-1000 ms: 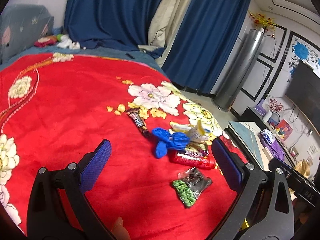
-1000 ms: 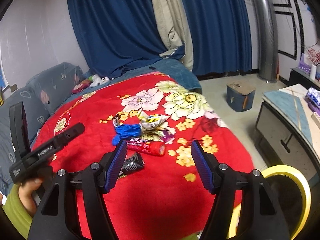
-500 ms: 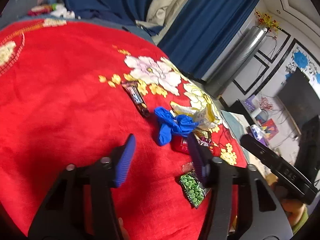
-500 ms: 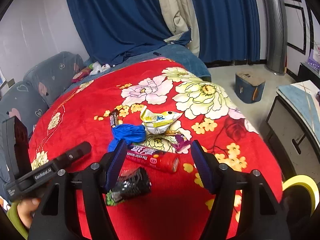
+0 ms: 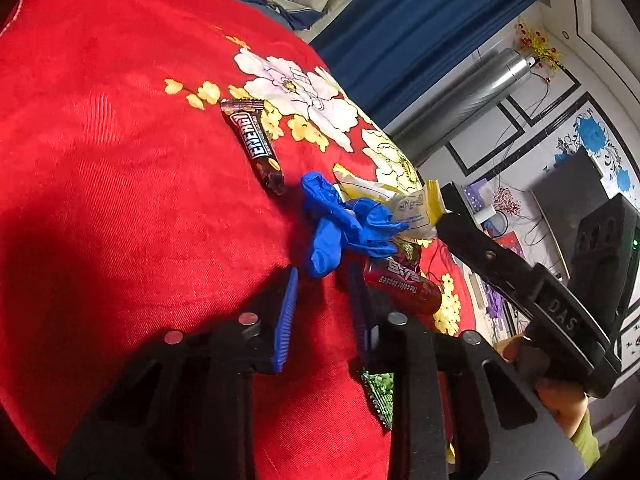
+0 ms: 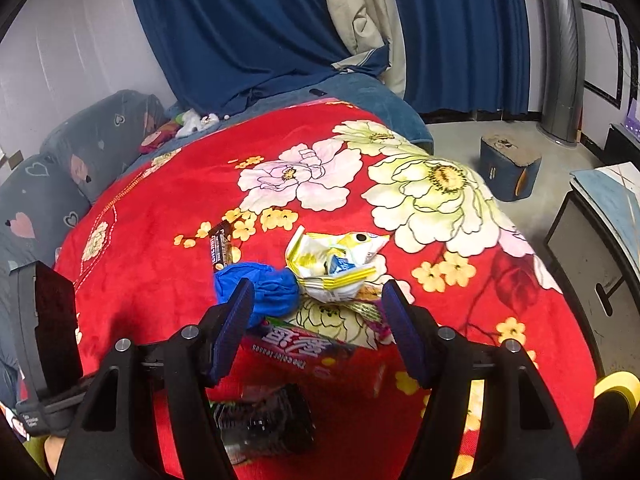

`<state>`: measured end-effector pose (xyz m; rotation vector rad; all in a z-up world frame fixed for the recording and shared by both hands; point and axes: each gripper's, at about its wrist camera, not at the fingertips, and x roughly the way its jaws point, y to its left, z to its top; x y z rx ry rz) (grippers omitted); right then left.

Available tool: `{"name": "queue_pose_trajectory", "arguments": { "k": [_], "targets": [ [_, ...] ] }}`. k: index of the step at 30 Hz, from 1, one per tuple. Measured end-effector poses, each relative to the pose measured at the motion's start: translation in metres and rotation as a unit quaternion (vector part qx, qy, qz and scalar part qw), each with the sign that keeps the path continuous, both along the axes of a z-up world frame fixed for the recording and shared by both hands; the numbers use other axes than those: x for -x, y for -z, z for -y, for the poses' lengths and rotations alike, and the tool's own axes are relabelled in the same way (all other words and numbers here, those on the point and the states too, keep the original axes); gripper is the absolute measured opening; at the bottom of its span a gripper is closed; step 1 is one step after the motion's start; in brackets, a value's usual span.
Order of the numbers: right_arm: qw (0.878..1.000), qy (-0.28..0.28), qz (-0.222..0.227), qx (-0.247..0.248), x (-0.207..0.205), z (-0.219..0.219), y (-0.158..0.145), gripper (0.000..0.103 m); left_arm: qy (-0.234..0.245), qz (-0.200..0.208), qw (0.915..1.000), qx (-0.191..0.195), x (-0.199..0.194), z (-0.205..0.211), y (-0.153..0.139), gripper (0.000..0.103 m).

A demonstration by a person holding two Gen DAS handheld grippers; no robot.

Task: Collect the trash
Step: 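Grasp the yellow-white wrapper with the right gripper while the left grasps the blue glove, then carry the yellow wrapper and blue glove in both grippers over the bin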

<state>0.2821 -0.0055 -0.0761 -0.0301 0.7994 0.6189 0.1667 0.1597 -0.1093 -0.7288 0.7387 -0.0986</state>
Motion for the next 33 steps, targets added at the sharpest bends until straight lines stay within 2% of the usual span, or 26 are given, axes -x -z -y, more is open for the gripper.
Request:
{"name": "queue_pose_trajectory", "arguments": {
  "k": [4, 9, 11, 13, 21, 33],
  "targets": [
    [1.000, 0.011, 0.003, 0.006, -0.005, -0.009, 0.005, 0.064, 0.004, -0.001, 1.0000, 0.006, 0.000, 0.000, 0.002, 0.007],
    [1.000, 0.030, -0.001, 0.007, -0.011, -0.013, 0.011, 0.064, 0.005, 0.001, 0.9999, 0.016, 0.001, -0.002, 0.004, 0.002],
    [0.999, 0.037, -0.005, 0.002, -0.014, -0.013, 0.014, 0.058, 0.006, 0.004, 0.9998, 0.016, 0.001, -0.003, 0.003, 0.000],
    [0.999, 0.037, -0.011, 0.000, -0.016, -0.013, 0.016, 0.038, 0.006, 0.011, 0.9998, 0.016, 0.003, -0.002, 0.001, 0.000],
    [0.999, 0.046, 0.016, -0.023, -0.006, 0.000, 0.010, 0.034, 0.004, 0.045, 0.9990, 0.004, 0.010, -0.002, -0.015, 0.000],
    [0.996, 0.044, 0.059, -0.055, 0.025, 0.030, -0.019, 0.034, 0.013, 0.096, 0.9952, -0.013, 0.022, 0.005, -0.049, 0.000]
  ]
}}
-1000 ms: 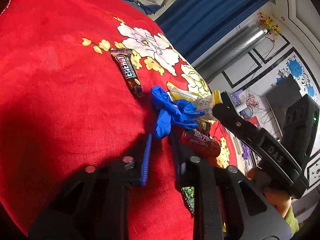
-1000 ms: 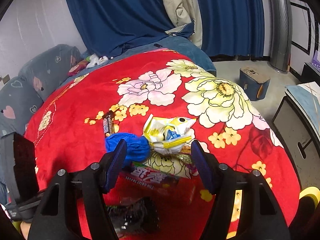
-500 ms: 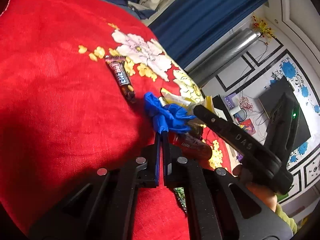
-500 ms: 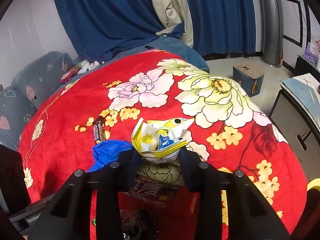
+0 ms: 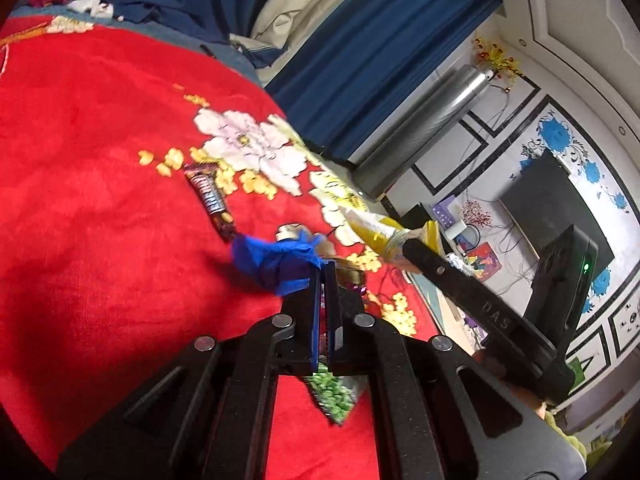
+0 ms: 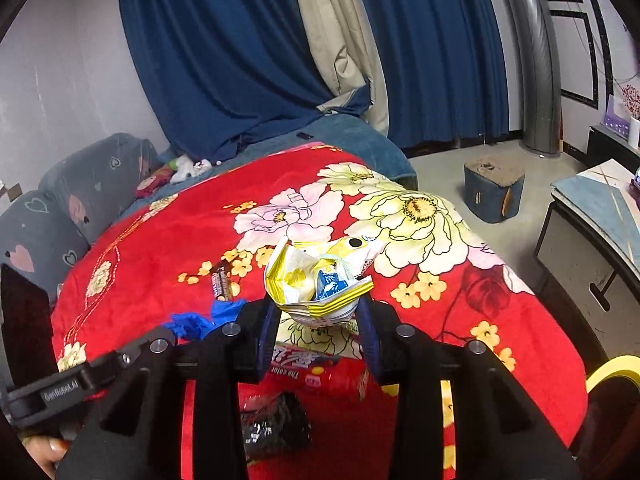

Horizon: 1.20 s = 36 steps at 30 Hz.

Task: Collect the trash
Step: 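Carry the yellow wrapper and blue glove in both grippers over the bin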

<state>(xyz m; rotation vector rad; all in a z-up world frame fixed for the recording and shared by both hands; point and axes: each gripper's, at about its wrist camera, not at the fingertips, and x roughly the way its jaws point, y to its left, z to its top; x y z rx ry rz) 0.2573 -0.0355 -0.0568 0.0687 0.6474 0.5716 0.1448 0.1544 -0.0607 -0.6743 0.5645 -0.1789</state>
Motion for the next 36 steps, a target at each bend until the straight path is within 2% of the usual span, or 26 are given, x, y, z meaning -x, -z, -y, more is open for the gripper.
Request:
{"name": "queue_pose_trajectory", "arguments": {
  "k": [7, 16, 27, 36],
  "targets": [
    [1.000, 0.004, 0.006, -0.008, 0.017, 0.016, -0.004, 0.034, 0.016, 0.035, 0.9990, -0.023, 0.007, 0.017, -0.024, 0.000],
    [1.000, 0.008, 0.016, -0.019, 0.038, 0.039, -0.016, 0.034, 0.040, 0.073, 0.9960, -0.033, 0.020, 0.037, -0.050, 0.000],
    [0.999, 0.035, 0.029, -0.022, 0.058, 0.087, -0.029, 0.034, 0.075, 0.082, 0.9924, -0.054, 0.028, 0.069, -0.059, 0.000],
    [0.998, 0.059, 0.026, -0.015, 0.071, 0.124, -0.026, 0.034, 0.094, 0.087, 0.9894, -0.068, 0.033, 0.092, -0.062, 0.000]
  ]
}}
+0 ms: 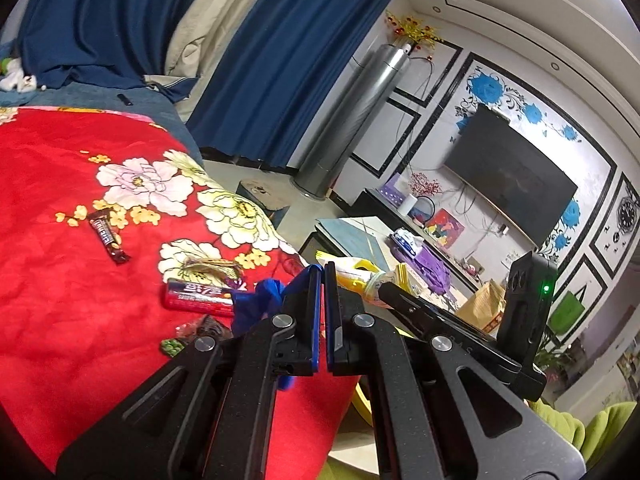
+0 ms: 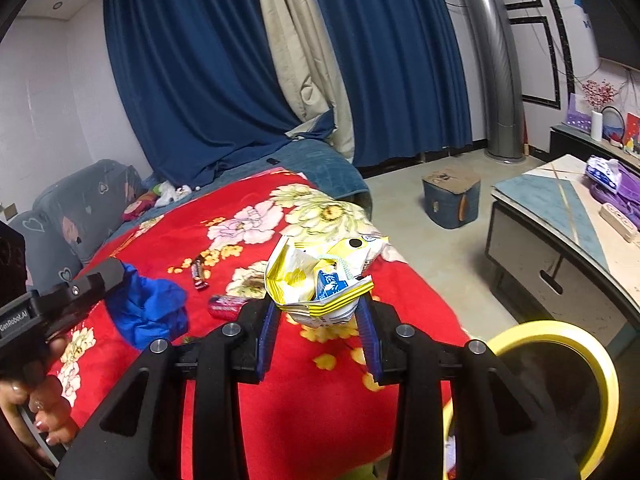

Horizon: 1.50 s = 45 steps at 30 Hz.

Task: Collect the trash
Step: 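Carry the yellow wrapper and blue glove in both grippers over the bin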

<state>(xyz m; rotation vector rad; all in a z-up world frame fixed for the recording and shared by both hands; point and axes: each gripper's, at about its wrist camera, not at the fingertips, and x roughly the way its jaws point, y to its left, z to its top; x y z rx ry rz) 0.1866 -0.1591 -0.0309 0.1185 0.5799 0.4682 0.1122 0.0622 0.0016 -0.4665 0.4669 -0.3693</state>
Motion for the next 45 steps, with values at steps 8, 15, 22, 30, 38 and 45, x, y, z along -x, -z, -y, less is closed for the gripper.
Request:
{"name": "queue_pose_trajectory", "arguments": {
  "k": [8, 15, 22, 30, 38, 45],
  "targets": [
    [1.000, 0.029, -0.001, 0.001, 0.010, 0.036, 0.004, 0.034, 0.028, 0.002, 0.9994, -0.019, 0.003, 0.028, 0.000, 0.000],
    [0.998, 0.056, -0.005, 0.000, 0.017, 0.068, 0.008, 0.034, 0.050, 0.004, 0.9981, -0.034, 0.007, 0.052, 0.000, 0.000],
    [0.996, 0.086, -0.004, 0.002, 0.025, 0.096, 0.011, 0.034, 0.073, 0.002, 0.9962, -0.049, 0.008, 0.074, 0.001, 0.000],
    [0.993, 0.114, -0.005, 0.004, 0.031, 0.125, 0.018, 0.034, 0.104, -0.004, 0.9924, -0.067, 0.007, 0.103, 0.008, 0.000],
    [0.990, 0.140, -0.020, -0.001, 0.037, 0.155, 0.030, 0.034, 0.141, -0.020, 0.9858, -0.089, 0.001, 0.135, 0.021, 0.000],
    [0.987, 0.159, -0.031, -0.001, 0.045, 0.180, 0.042, 0.034, 0.178, -0.033, 0.9777, -0.107, -0.004, 0.167, 0.036, 0.000]
  ]
}}
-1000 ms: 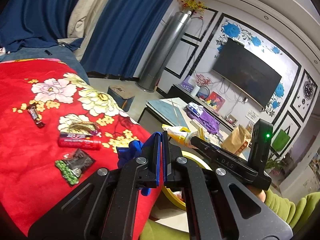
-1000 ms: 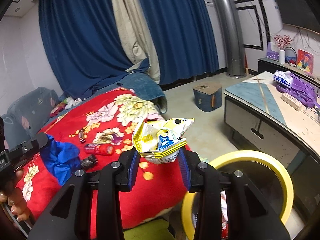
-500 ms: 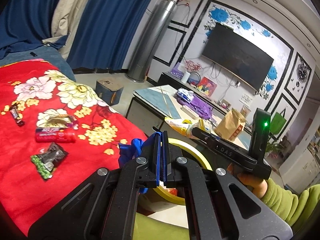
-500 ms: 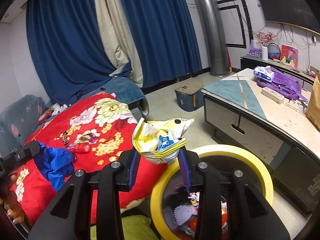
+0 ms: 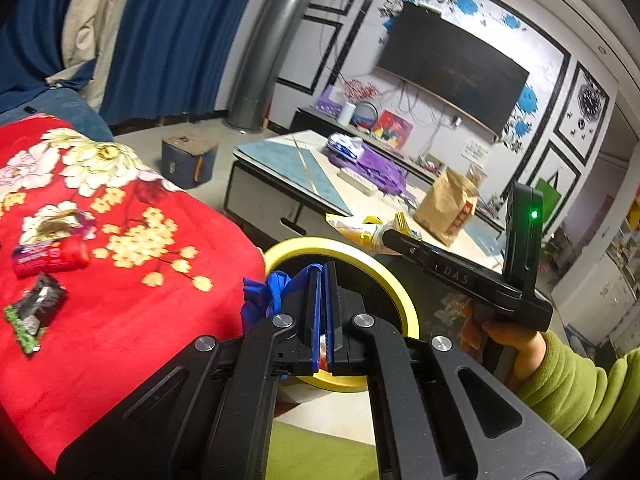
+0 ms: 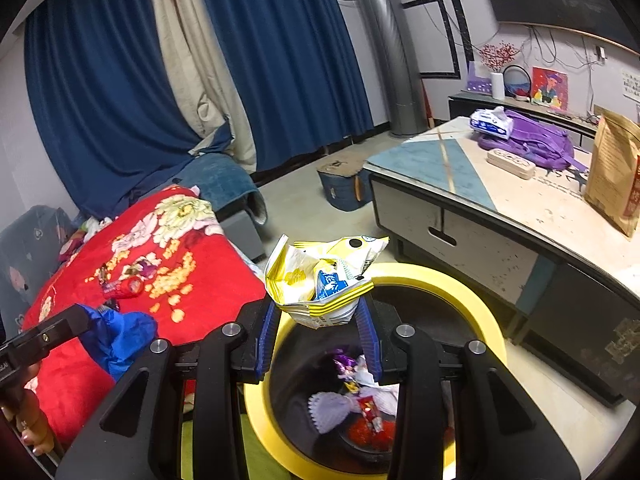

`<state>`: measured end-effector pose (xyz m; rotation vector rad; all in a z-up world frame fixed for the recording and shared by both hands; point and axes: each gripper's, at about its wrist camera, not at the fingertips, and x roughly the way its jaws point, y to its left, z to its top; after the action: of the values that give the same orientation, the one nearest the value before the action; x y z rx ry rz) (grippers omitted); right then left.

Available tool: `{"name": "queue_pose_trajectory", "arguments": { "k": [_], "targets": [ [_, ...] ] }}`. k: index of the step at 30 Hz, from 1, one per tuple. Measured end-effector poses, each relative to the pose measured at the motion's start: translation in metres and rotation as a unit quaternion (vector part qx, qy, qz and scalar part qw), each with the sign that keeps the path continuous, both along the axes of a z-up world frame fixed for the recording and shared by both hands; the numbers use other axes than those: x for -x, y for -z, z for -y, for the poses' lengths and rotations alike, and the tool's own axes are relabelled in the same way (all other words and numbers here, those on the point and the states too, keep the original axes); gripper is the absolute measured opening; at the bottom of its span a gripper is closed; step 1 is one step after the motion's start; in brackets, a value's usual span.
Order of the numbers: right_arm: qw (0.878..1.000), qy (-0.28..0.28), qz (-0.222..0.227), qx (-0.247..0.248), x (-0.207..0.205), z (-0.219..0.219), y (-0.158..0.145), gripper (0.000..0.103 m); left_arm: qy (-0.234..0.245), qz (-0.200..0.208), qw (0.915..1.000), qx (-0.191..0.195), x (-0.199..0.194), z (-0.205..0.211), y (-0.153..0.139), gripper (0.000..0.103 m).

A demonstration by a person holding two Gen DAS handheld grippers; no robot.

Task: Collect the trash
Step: 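Carry the yellow wrapper and blue glove in both grippers over the bin, then open both grippers over the yellow bin to drop the items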

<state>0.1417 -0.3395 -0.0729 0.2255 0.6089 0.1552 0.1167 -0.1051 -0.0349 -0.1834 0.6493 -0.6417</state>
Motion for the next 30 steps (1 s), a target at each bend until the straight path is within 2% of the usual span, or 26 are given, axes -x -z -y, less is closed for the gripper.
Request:
{"name": "queue_pose_trajectory", "arguments": {
  "k": [15, 24, 30],
  "targets": [
    [0.999, 0.028, -0.033, -0.018, 0.011, 0.034, 0.031, 0.034, 0.085, -0.011, 0.9952, -0.048, -0.016, 0.070, 0.024, 0.000],
    [0.997, 0.038, -0.059, -0.030, 0.011, 0.047, 0.050, 0.034, 0.089, -0.042, 0.9933, -0.060, -0.049, 0.088, 0.043, 0.000],
    [0.996, 0.032, -0.074, -0.040, 0.010, 0.049, 0.060, 0.035, 0.082, -0.045, 0.9929, -0.075, -0.063, 0.095, 0.048, 0.000]
  ]
}}
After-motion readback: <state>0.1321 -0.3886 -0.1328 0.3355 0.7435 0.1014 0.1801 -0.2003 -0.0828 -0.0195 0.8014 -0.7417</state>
